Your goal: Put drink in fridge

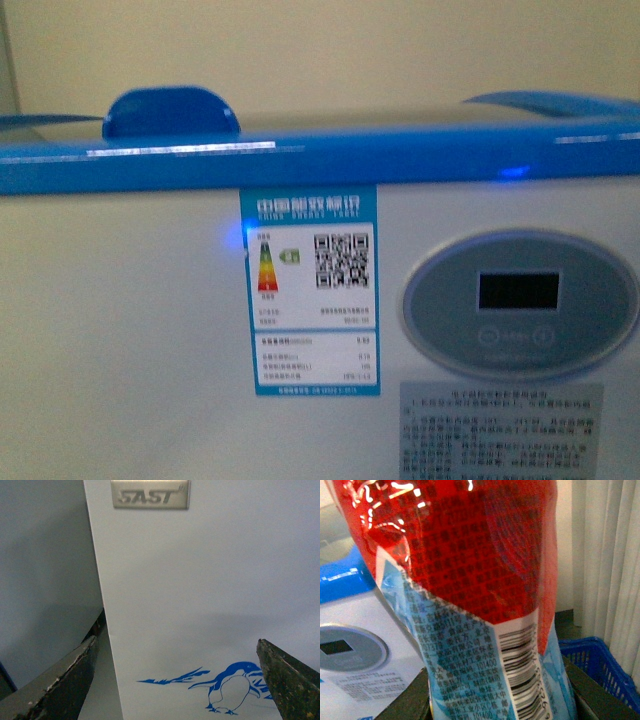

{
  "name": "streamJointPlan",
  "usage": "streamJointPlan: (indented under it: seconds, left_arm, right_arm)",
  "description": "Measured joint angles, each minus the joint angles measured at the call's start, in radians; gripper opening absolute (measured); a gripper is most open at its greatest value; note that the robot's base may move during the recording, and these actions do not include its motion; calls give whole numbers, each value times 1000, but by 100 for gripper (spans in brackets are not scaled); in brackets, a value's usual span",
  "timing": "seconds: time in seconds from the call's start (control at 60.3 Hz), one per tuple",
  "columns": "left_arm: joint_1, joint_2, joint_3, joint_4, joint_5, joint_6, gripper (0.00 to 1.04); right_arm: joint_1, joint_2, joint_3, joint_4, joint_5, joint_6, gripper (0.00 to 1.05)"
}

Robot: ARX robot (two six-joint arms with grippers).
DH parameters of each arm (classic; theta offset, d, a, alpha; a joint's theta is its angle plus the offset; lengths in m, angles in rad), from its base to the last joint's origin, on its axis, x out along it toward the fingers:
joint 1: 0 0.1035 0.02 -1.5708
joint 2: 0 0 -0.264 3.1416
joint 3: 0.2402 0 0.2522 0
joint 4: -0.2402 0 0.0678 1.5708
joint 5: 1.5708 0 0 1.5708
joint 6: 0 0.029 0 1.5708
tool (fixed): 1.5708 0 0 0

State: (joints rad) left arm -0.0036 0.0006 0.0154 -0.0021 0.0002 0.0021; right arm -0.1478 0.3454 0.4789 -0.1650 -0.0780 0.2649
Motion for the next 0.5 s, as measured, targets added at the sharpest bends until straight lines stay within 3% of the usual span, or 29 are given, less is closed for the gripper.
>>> streamJointPlan:
  seconds: [0.498]
  left_arm:
    - [0, 0, 0, 0, 0, 0, 97]
  right_arm:
    - [0, 0, 0, 0, 0, 0, 45]
